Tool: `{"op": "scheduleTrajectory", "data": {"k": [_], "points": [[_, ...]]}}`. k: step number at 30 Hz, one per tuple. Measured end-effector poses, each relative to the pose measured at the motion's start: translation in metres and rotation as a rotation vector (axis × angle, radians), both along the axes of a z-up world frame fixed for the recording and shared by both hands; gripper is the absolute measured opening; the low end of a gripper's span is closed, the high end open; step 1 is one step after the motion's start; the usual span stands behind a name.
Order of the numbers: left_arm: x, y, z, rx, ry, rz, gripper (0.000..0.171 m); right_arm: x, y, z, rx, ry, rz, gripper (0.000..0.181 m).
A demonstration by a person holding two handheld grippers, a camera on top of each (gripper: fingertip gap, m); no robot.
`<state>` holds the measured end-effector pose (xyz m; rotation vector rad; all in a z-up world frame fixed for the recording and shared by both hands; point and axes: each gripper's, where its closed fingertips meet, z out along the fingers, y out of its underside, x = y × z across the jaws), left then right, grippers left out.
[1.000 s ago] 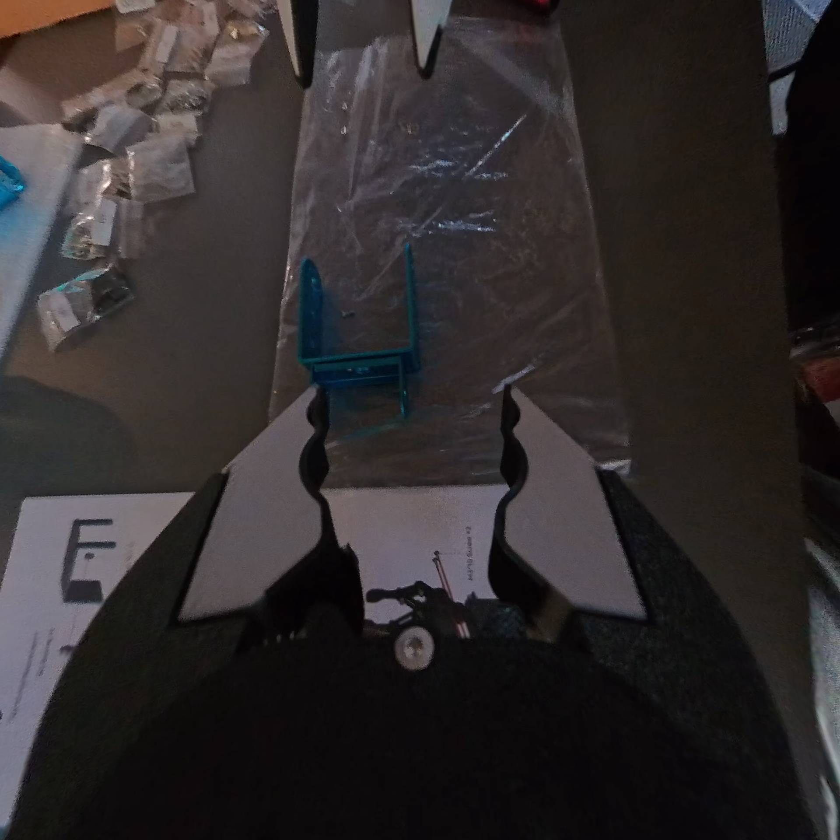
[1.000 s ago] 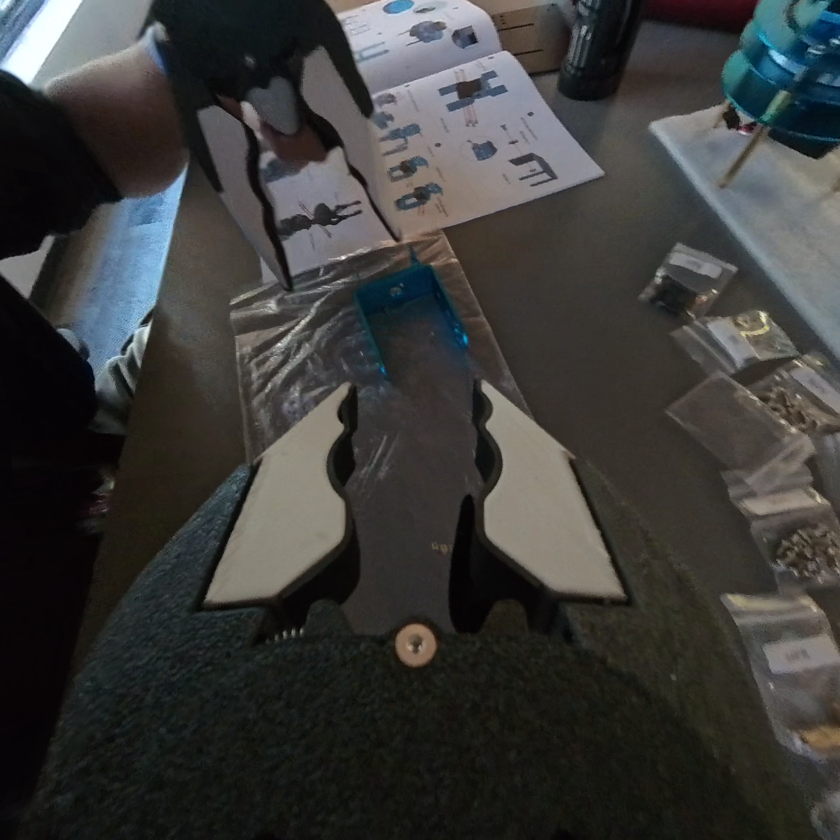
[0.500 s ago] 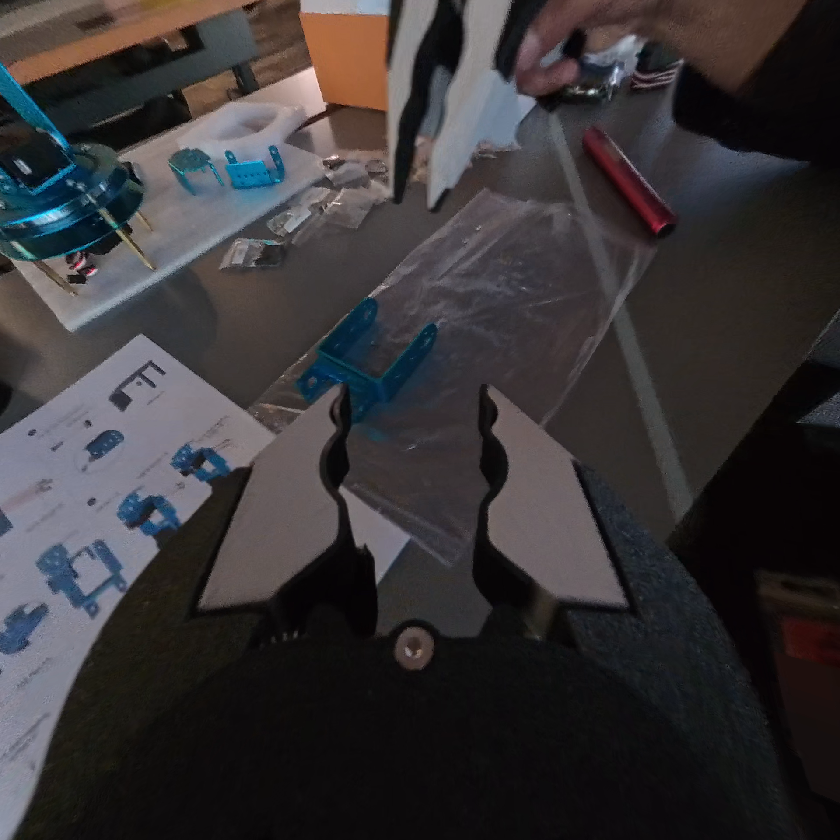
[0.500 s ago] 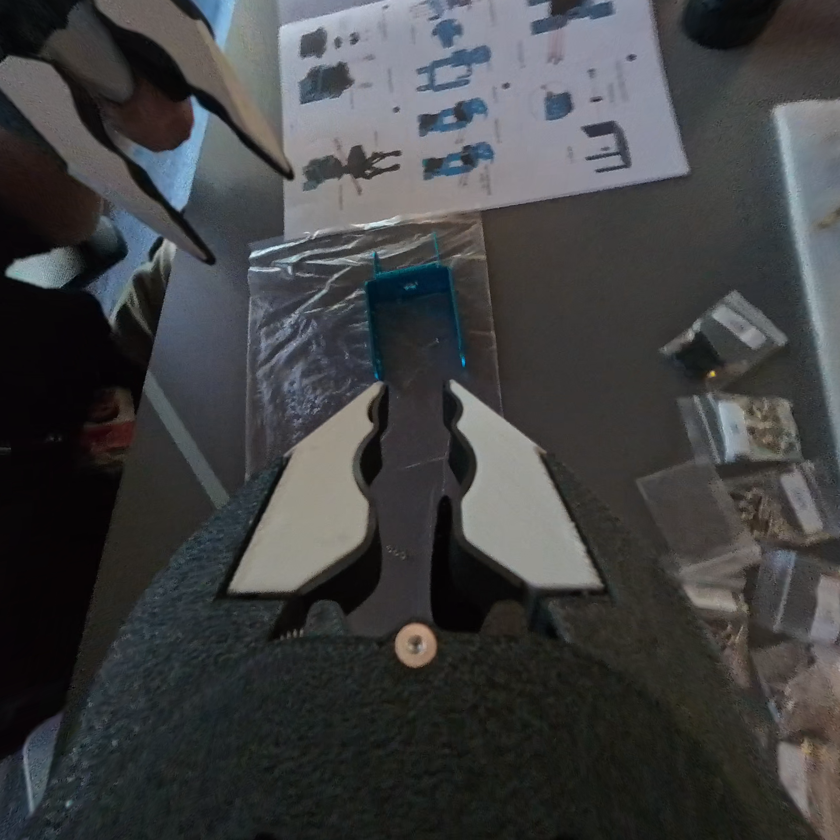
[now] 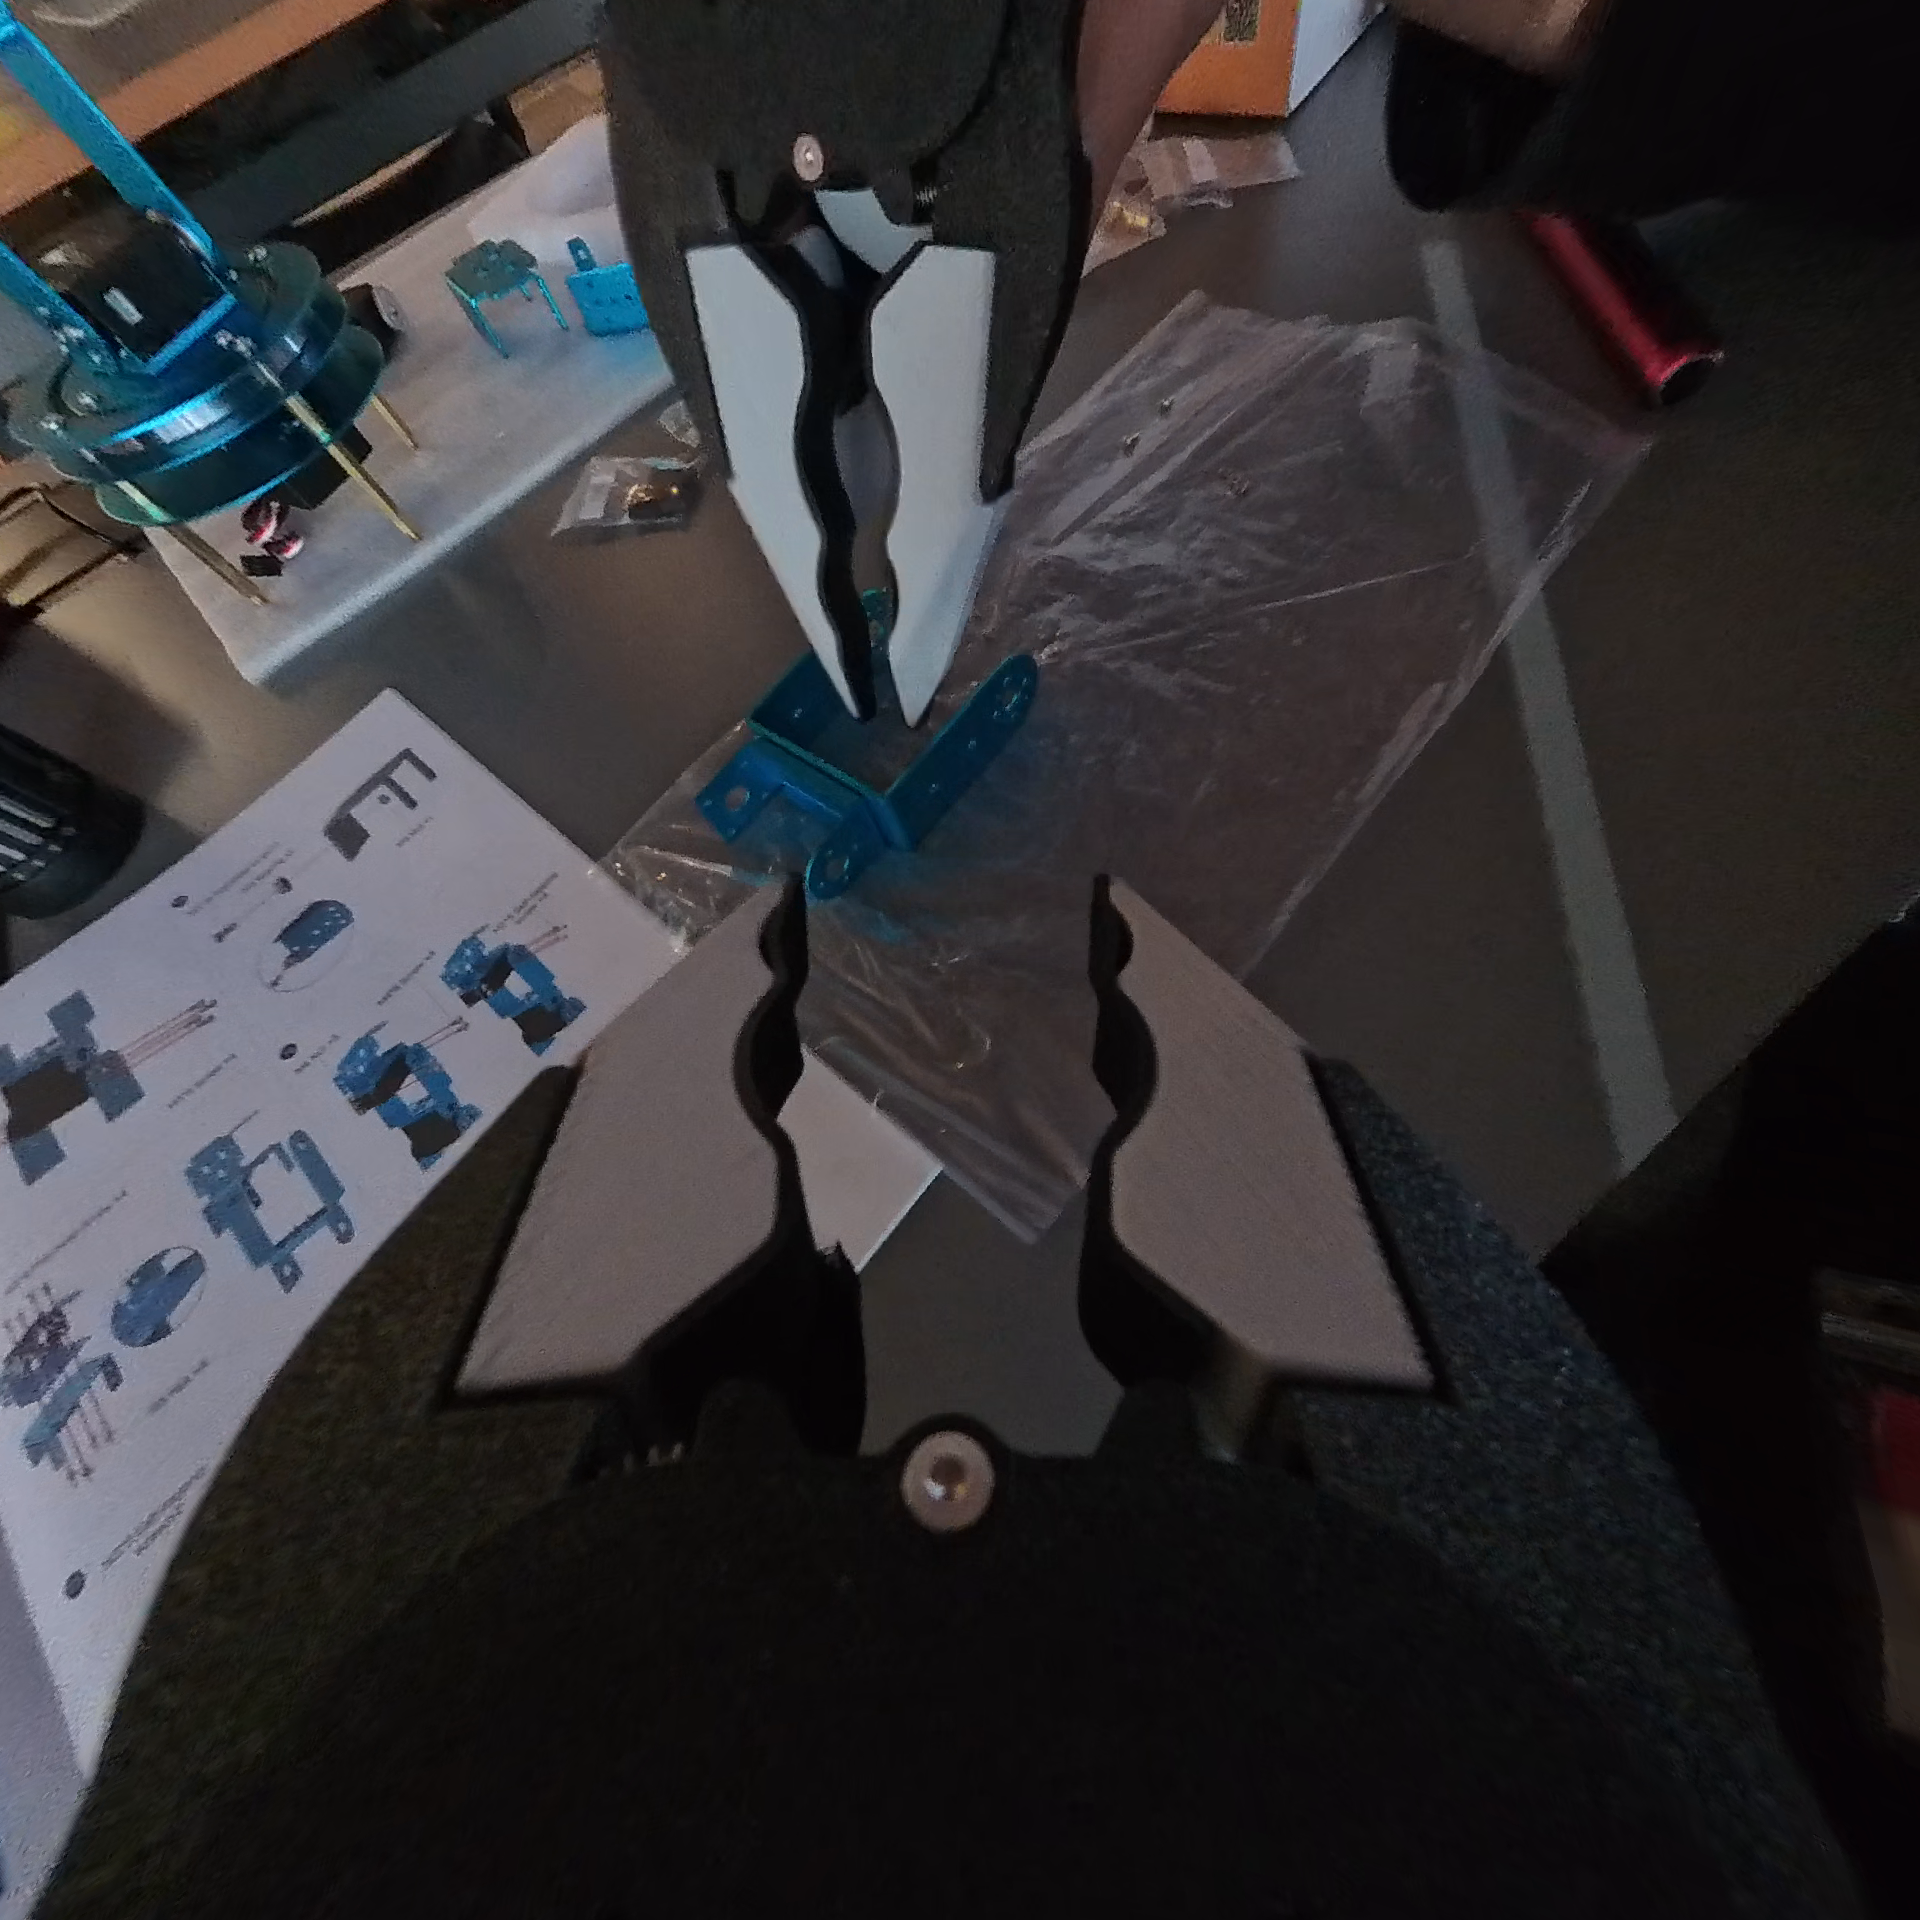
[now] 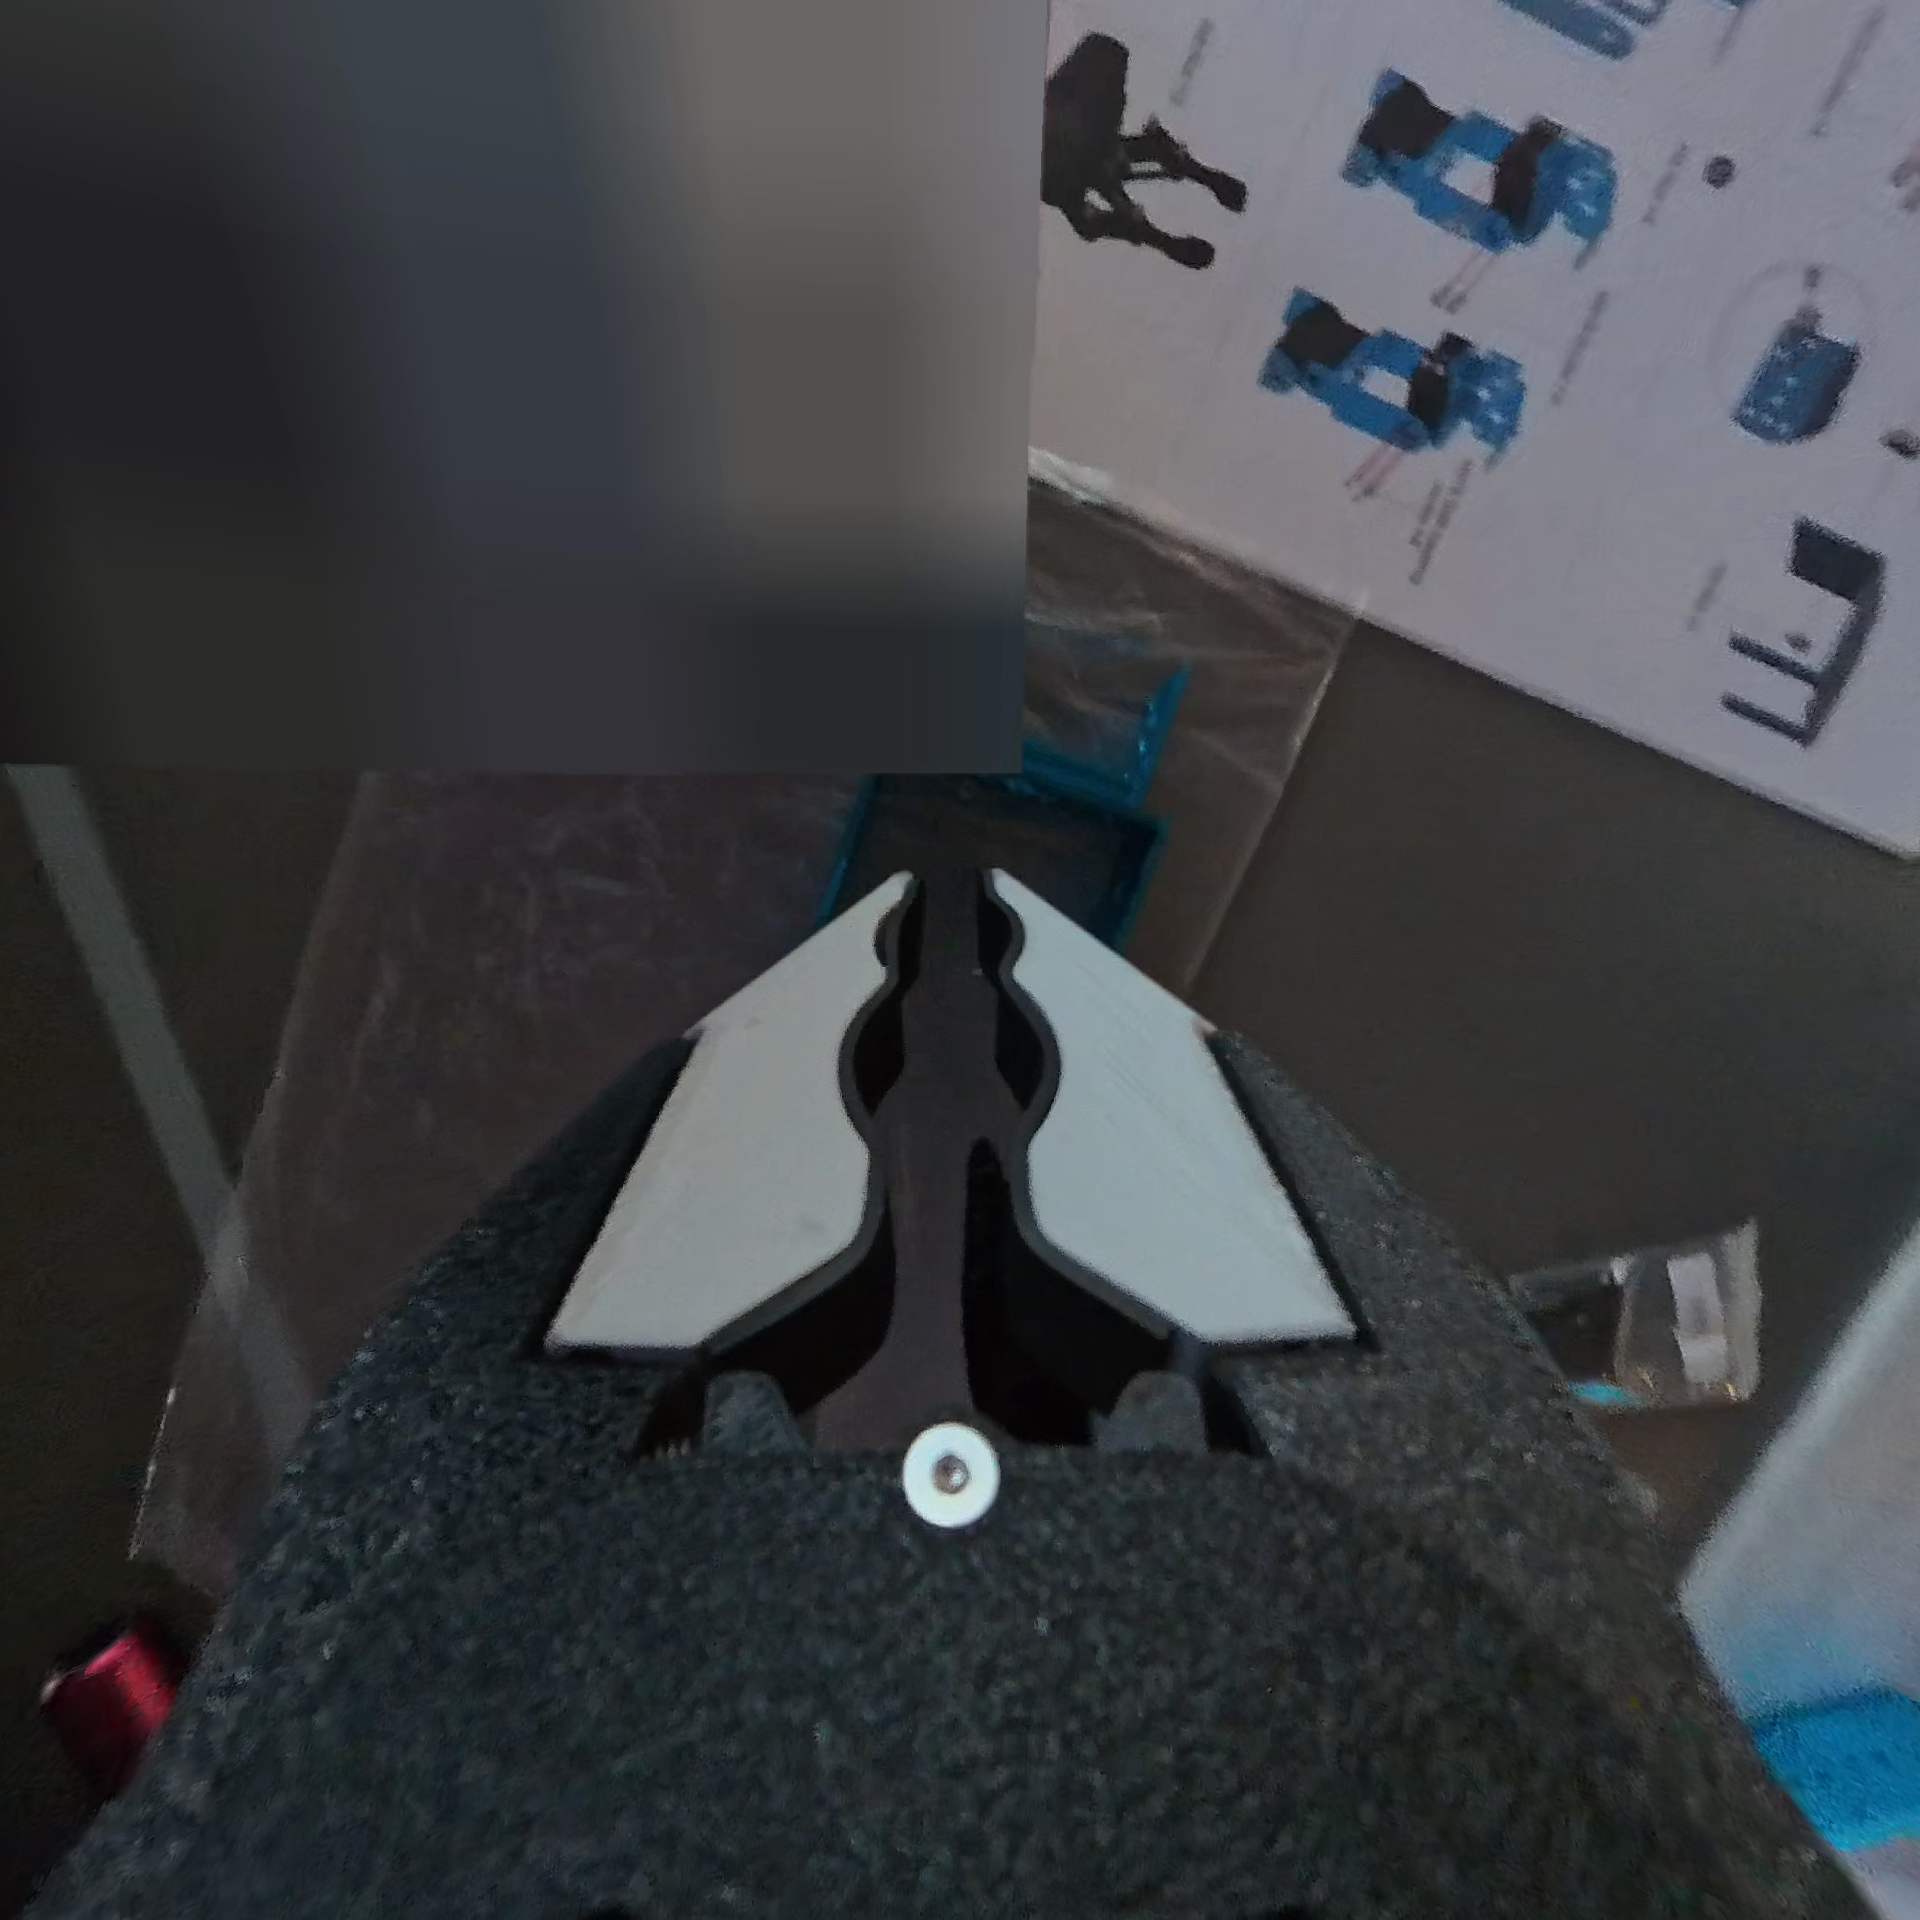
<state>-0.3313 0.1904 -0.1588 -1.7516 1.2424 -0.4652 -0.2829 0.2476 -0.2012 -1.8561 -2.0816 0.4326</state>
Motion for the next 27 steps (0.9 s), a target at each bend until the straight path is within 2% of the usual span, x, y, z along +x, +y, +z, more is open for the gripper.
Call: {"op": "scheduleTrajectory", "data": {"k": [5,8,13,16,20,27], "points": [[-0.005,0.013,-0.009,-0.038,-0.006,0.009,0.054,-0.005,0.003,-0.012,0.0,-0.044,0.032,0.01],[0.003,0.023,-0.02,-0.093,0.035,-0.033,0.056,-0.005,0.004,-0.015,-0.013,-0.054,0.019,0.014],[0.022,0.036,-0.043,-0.256,0.116,-0.162,0.077,-0.007,0.009,-0.016,-0.011,-0.038,-0.006,0.021],[0.029,0.039,-0.052,-0.311,0.143,-0.201,0.08,-0.01,0.01,-0.014,-0.001,-0.013,-0.005,0.023],[0.041,0.032,-0.051,-0.314,0.131,-0.268,0.08,-0.015,0.011,-0.01,0.014,0.01,-0.006,0.025],[0.039,0.024,-0.046,-0.287,0.122,-0.232,0.082,-0.023,0.003,-0.006,0.031,0.015,0.036,0.024]]}}
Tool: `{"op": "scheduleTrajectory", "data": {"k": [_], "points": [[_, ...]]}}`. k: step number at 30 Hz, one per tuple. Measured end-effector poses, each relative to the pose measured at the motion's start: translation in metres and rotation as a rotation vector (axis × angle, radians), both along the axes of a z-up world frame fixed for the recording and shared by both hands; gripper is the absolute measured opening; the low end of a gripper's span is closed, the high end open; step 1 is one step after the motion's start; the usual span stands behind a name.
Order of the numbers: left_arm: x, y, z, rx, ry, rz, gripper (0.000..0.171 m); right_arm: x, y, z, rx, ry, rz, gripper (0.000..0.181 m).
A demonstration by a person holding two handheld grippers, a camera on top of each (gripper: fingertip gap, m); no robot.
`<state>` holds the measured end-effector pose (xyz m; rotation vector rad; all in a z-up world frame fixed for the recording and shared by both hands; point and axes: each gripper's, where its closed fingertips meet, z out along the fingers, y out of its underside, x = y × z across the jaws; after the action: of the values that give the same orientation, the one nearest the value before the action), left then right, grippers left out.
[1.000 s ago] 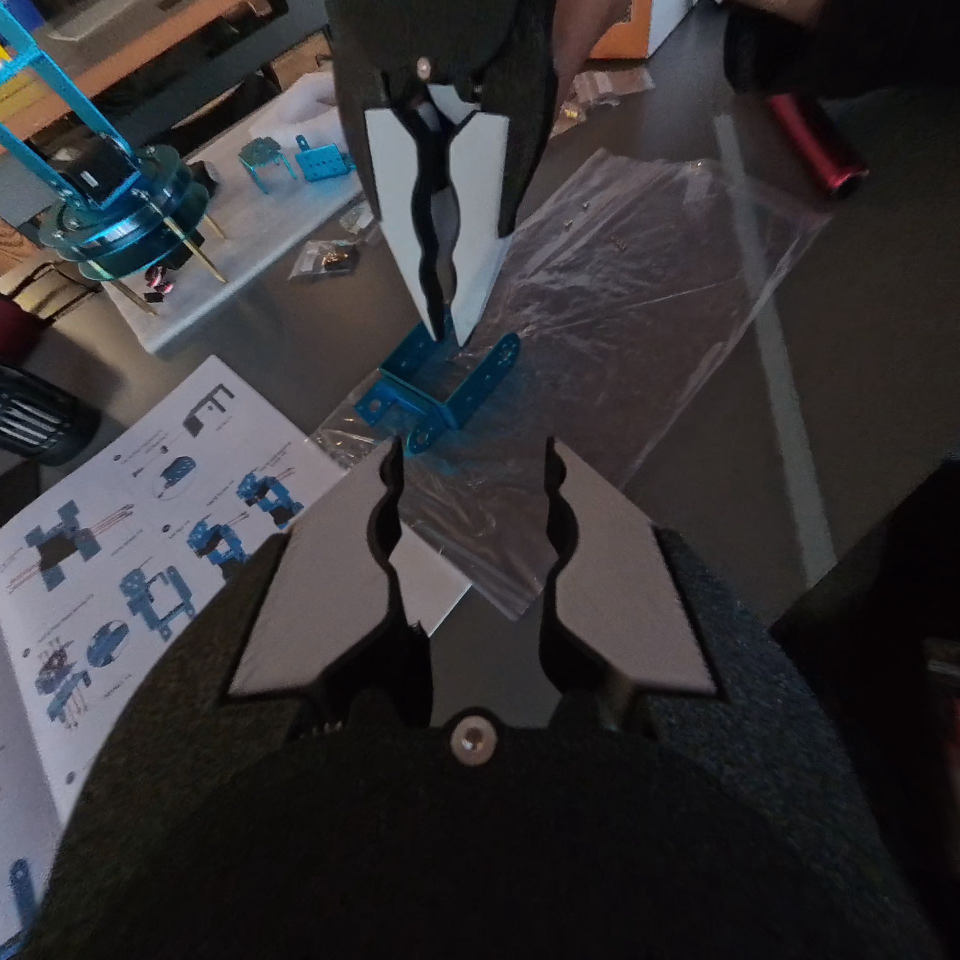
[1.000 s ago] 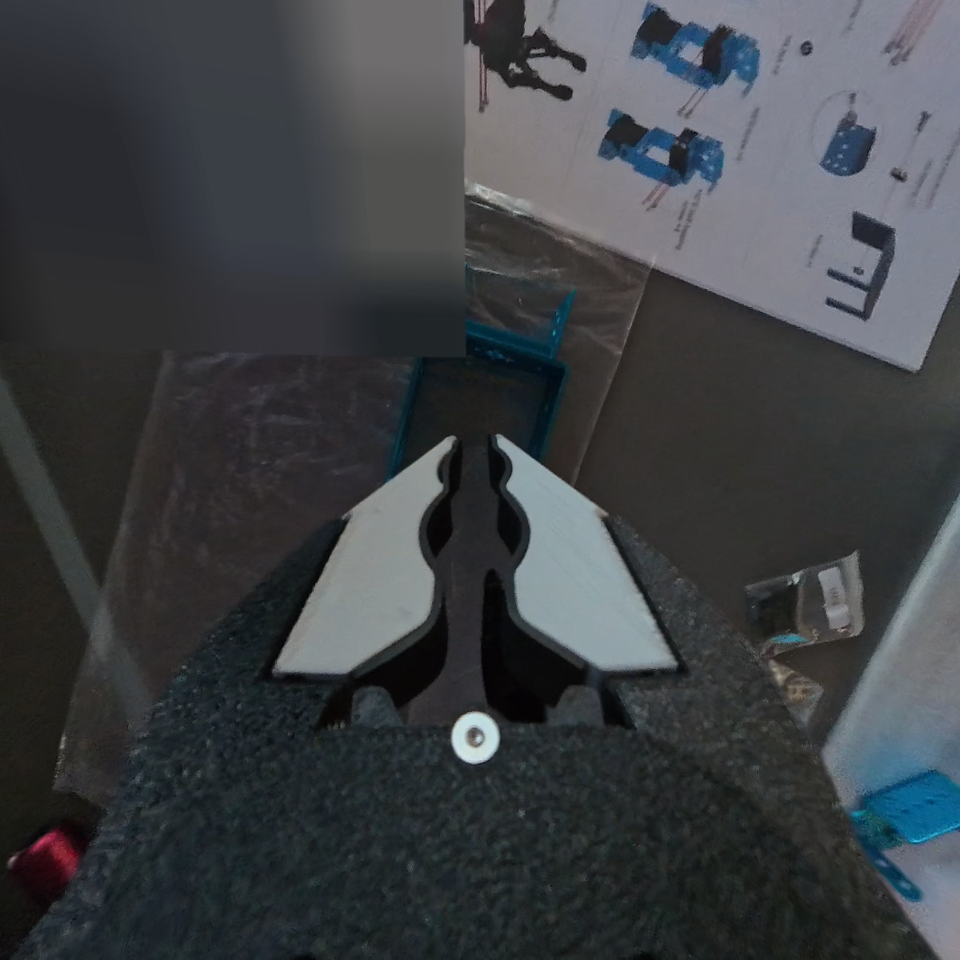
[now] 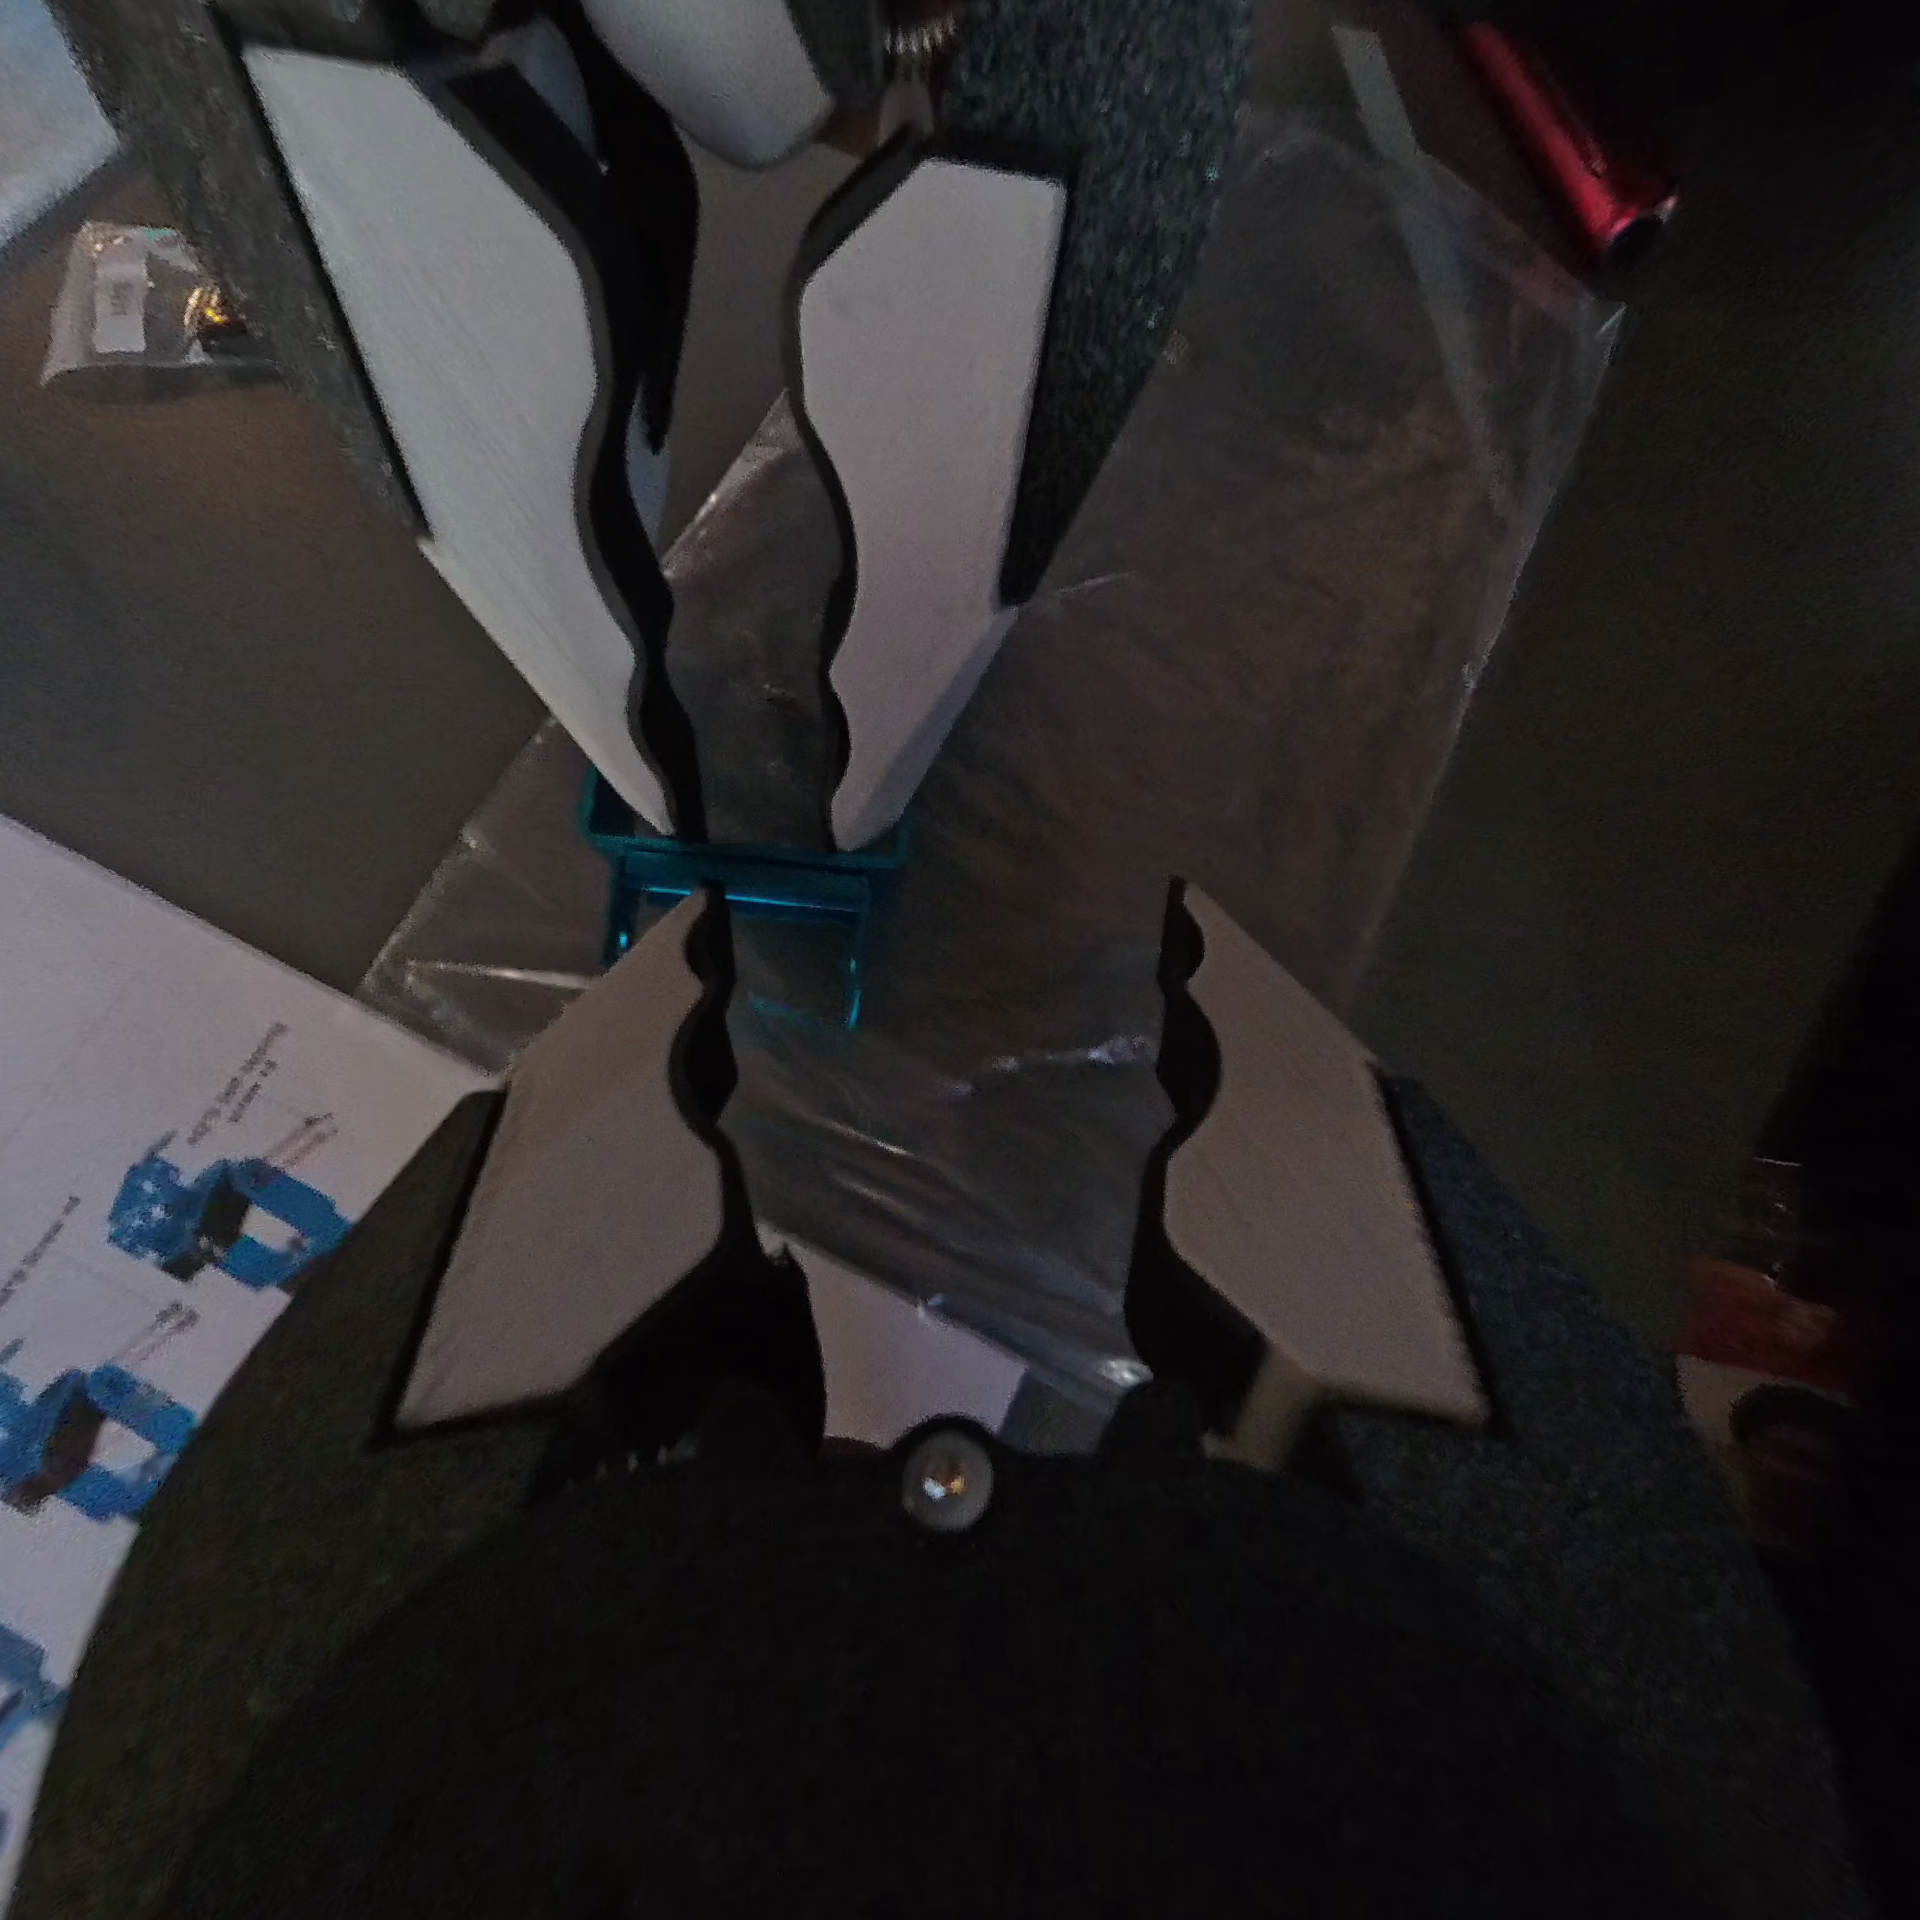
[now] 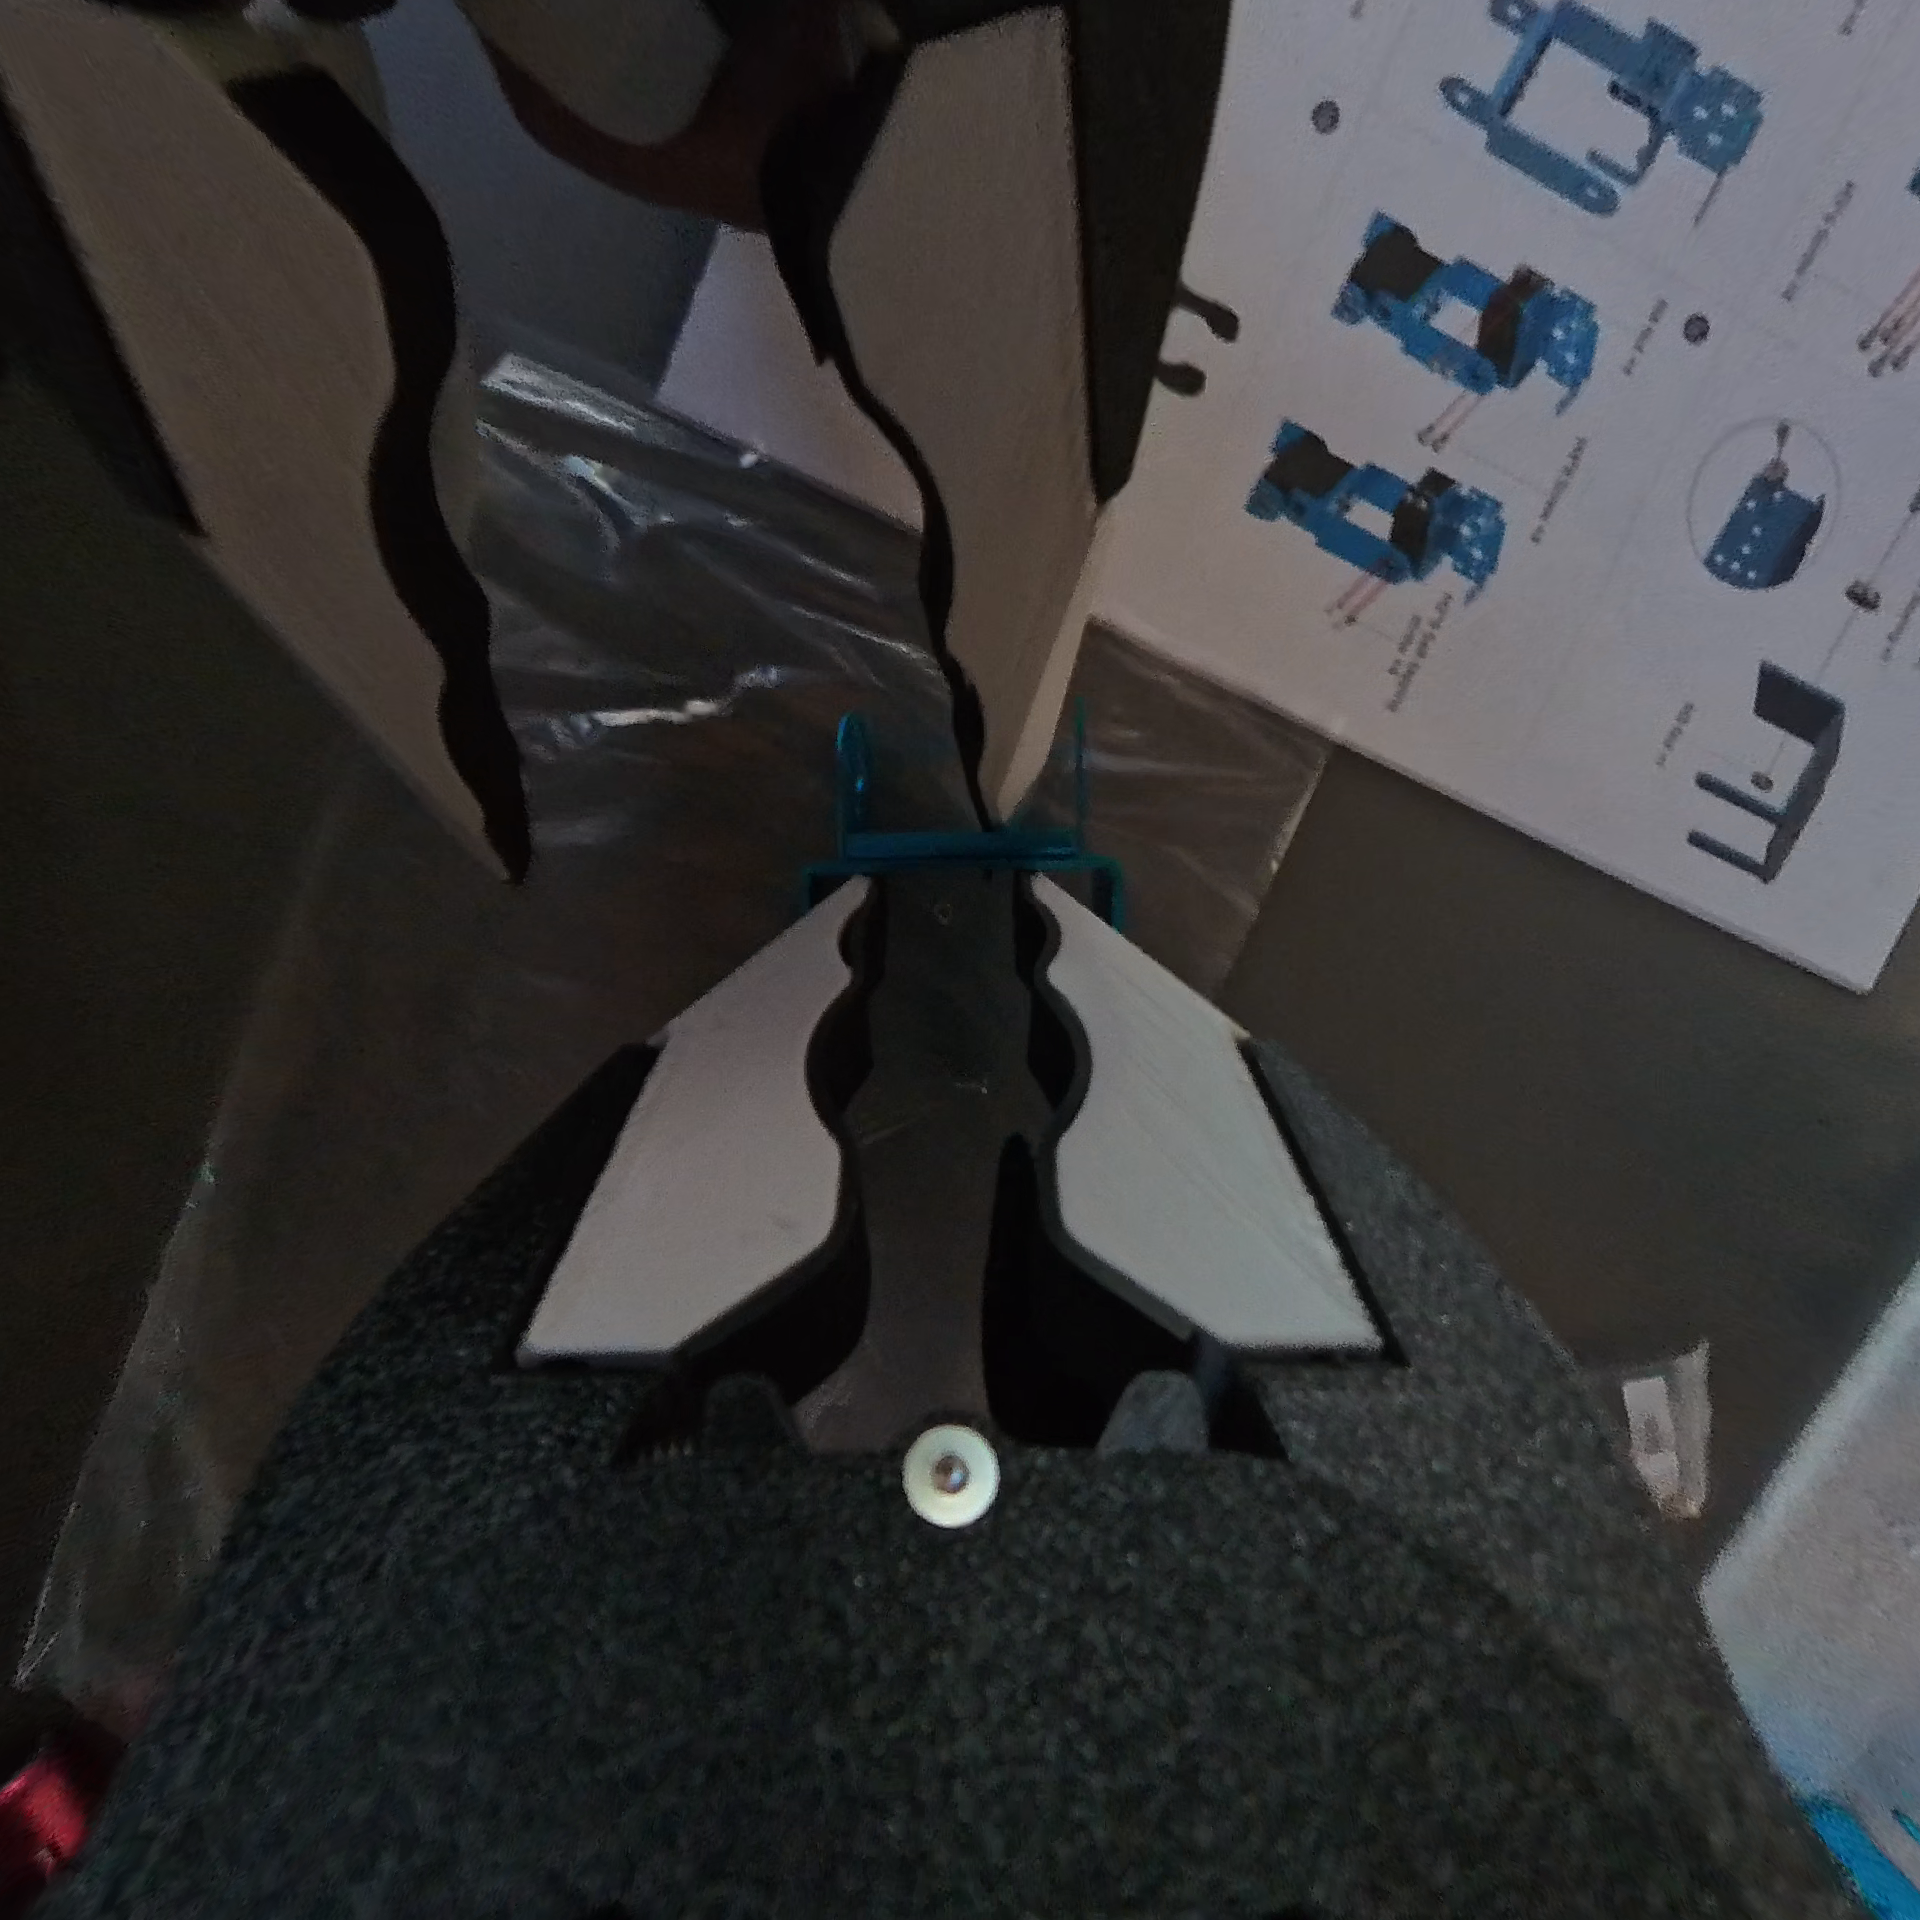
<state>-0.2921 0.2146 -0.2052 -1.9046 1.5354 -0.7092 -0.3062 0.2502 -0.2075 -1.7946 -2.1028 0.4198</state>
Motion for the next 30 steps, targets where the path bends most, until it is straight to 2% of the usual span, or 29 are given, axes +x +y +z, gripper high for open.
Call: {"op": "scheduleTrajectory", "data": {"k": [4,8,12,15,19,26,30], "points": [[-0.01,-0.015,0.002,0.008,0.014,0.024,0.082,-0.012,-0.018,0.003,-0.051,0.023,0.043,0.026],[-0.02,-0.027,0.0,0.034,0.027,0.082,0.082,-0.022,-0.028,0.001,0.0,0.018,0.106,0.026],[-0.023,-0.029,-0.005,0.012,0.008,0.133,0.082,-0.028,-0.024,-0.005,0.066,0.01,0.15,0.022],[-0.023,-0.028,-0.006,-0.007,-0.011,0.15,0.082,-0.02,-0.023,-0.002,0.009,0.007,0.122,0.029],[-0.028,-0.027,-0.008,0.007,-0.009,0.159,0.083,0.002,-0.014,0.012,-0.028,0.032,0.051,0.026],[-0.03,-0.029,-0.002,0.017,-0.038,0.15,0.082,0.007,-0.006,-0.009,0.035,-0.069,0.063,0.02],[-0.029,-0.029,-0.004,0.002,-0.043,0.143,0.082,0.012,-0.004,-0.01,-0.005,-0.089,0.037,0.021]]}}
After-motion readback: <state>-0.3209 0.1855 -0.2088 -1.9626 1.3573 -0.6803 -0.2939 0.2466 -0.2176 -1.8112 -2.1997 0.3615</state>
